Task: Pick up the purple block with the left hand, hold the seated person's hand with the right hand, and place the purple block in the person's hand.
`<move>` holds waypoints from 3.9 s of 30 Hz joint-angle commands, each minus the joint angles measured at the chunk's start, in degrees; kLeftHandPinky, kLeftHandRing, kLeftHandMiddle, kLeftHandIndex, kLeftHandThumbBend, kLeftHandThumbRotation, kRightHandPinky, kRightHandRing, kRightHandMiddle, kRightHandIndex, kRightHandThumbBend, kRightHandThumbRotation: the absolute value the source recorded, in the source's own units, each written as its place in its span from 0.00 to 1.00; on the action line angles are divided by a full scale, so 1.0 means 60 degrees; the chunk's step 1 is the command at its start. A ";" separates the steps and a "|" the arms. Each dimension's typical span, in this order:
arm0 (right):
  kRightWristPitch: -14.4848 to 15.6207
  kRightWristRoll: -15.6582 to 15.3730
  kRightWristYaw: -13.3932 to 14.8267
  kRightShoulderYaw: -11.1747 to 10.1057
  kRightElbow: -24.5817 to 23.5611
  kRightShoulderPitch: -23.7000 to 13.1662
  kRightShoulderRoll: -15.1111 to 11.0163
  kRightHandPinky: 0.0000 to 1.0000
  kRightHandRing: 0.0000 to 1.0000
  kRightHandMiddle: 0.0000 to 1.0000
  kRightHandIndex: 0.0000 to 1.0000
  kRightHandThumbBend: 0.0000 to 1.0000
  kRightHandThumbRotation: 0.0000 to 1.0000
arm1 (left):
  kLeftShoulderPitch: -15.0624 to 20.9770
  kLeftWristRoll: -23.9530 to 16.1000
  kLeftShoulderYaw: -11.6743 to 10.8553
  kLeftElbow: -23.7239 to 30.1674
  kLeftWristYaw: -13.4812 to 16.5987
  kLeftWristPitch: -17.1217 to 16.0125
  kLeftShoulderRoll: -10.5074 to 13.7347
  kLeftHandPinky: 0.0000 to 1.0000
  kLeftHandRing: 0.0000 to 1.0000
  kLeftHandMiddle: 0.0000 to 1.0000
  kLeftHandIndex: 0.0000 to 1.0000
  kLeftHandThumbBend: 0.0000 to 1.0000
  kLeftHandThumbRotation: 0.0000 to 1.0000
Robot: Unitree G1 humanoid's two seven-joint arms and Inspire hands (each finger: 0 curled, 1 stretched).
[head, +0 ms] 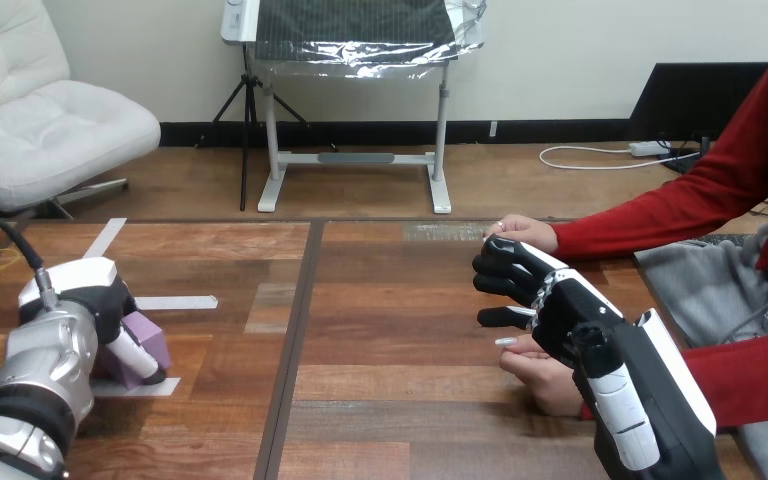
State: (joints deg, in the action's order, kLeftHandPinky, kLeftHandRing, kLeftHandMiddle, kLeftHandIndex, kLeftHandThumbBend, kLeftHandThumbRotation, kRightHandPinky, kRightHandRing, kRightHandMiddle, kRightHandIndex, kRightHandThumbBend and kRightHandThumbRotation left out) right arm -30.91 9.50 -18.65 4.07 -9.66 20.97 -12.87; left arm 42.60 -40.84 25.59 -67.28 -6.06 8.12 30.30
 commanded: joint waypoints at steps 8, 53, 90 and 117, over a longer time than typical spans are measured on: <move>-0.0071 0.0148 0.0008 -0.0193 -0.0503 -0.0515 0.0049 0.74 0.84 0.85 0.85 0.71 1.00 | 0.0592 0.0155 -0.0070 0.0189 0.0549 0.0289 -0.0125 0.24 0.35 0.46 0.58 0.76 0.00; -0.0260 -0.0122 0.0172 -0.0288 -0.0112 -0.0755 0.0165 0.74 0.83 0.84 0.85 0.68 1.00 | 0.0311 0.1172 -0.0694 0.0612 0.1776 0.0066 -0.0290 0.33 0.42 0.49 0.47 0.80 0.00; -0.0952 -0.2980 0.1325 -0.1633 0.3718 -0.3773 -0.1832 0.75 0.81 0.83 0.83 0.67 1.00 | -0.3015 0.1991 -0.2149 0.8958 0.0788 0.0568 -0.0103 0.21 0.28 0.36 0.43 0.81 0.00; -0.1251 -0.4081 0.1971 -0.1474 0.6332 -0.5624 -0.3440 0.67 0.79 0.82 0.83 0.72 1.00 | -0.3889 0.1983 -0.2529 1.1353 0.0118 0.0977 -0.0228 0.22 0.28 0.37 0.44 0.80 0.00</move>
State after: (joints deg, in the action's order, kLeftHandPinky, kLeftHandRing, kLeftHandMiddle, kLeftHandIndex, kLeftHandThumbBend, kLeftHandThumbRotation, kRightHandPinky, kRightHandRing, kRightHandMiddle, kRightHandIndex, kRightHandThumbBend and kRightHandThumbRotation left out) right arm -33.56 -12.97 -10.61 -2.71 23.06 0.04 -29.21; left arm 15.21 -28.81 14.97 -13.19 -4.81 12.91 28.37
